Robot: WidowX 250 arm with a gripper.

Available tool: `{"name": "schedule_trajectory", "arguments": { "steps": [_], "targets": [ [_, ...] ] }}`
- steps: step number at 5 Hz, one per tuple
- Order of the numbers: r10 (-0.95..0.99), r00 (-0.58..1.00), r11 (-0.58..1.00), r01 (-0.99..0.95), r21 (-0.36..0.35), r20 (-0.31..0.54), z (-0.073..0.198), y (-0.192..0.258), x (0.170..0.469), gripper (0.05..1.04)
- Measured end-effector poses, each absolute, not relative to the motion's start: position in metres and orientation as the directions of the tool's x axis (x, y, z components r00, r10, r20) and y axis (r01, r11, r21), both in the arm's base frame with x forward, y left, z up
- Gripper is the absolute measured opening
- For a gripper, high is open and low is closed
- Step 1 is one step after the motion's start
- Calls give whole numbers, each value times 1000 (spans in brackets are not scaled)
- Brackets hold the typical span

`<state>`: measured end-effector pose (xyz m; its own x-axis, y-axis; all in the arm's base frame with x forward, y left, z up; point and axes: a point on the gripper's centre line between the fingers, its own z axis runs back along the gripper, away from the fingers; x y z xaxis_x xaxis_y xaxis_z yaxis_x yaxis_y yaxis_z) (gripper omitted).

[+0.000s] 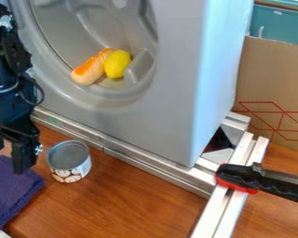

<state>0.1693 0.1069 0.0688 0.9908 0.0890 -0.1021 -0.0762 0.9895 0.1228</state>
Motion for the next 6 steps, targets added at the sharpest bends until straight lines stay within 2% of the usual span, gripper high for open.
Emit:
{"name": "schedule_trajectory", "arguments": {
  "steps": [1,2,3,4,5,6],
  "targets": [
    [88,989,990,-75,117,-116,66,106,168,999],
    [55,996,991,-46,126,-69,79,113,184,999],
    [35,999,990,-35,133,3,96,120,208,999],
    [-11,998,987,1,161,62,99,121,237,999],
    [-20,996,976,1,218,85,108,138,266,999],
    [-28,995,975,6,223,97,113,146,286,999]
  ]
}}
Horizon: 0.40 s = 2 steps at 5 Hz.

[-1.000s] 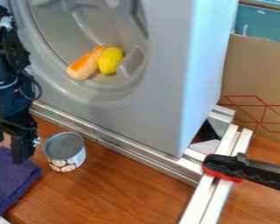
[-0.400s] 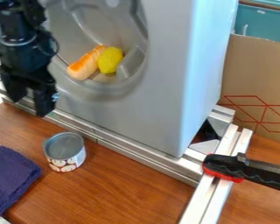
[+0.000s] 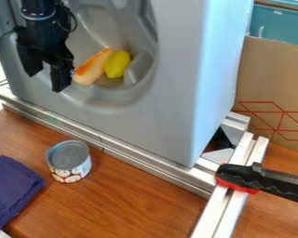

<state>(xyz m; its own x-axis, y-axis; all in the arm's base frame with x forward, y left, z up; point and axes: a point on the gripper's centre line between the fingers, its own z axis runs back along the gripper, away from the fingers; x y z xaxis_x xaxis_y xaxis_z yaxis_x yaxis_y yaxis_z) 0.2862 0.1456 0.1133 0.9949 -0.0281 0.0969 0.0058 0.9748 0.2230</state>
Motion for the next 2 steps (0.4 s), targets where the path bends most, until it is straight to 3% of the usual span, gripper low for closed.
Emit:
{"name": "schedule_trajectory", "arguments": {
  "steps": [2],
  "targets": [
    [-31,994,980,9,200,104,108,147,298,999]
  ]
}}
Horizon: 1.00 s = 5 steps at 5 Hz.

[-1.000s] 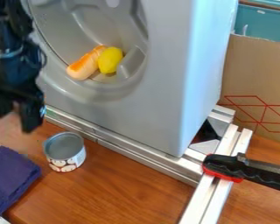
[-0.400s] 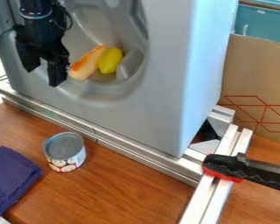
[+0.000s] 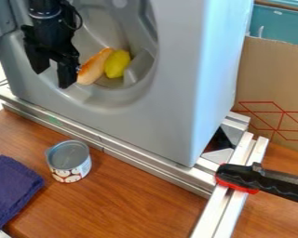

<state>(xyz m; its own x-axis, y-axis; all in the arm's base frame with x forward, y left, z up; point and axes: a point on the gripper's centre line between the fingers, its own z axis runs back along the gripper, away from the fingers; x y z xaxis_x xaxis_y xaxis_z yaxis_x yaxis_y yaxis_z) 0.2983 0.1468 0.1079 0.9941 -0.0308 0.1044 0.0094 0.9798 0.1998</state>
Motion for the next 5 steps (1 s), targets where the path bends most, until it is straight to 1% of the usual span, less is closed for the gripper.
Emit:
{"name": "schedule_trajectory", "arguments": {
  "steps": [1,2,3,4,5],
  "targets": [
    [-68,994,984,51,169,91,106,144,305,999],
    [-66,994,986,51,160,92,101,146,314,999],
    [-62,996,983,49,179,71,96,149,317,999],
    [-73,996,981,61,184,59,92,142,326,999],
    [-70,995,983,57,174,66,93,139,331,999]
  ]
}}
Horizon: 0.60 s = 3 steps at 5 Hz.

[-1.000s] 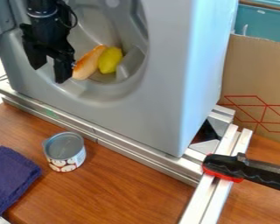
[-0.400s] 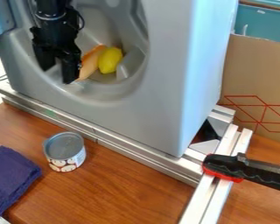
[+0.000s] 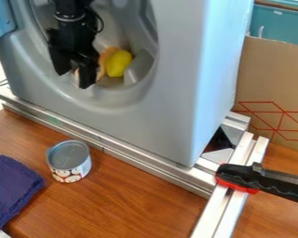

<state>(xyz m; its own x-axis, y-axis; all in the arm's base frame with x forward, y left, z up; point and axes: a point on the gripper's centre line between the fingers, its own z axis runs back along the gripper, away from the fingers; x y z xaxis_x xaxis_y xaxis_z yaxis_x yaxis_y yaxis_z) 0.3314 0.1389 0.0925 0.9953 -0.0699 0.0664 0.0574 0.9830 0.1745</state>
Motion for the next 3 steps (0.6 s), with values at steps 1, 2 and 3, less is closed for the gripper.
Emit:
{"name": "schedule_trajectory", "arguments": {
  "steps": [1,2,3],
  "targets": [
    [-76,995,986,65,154,62,89,133,341,999],
    [-68,995,988,57,143,70,89,134,349,999],
    [-61,996,987,49,152,72,87,137,354,963]
  ]
}}
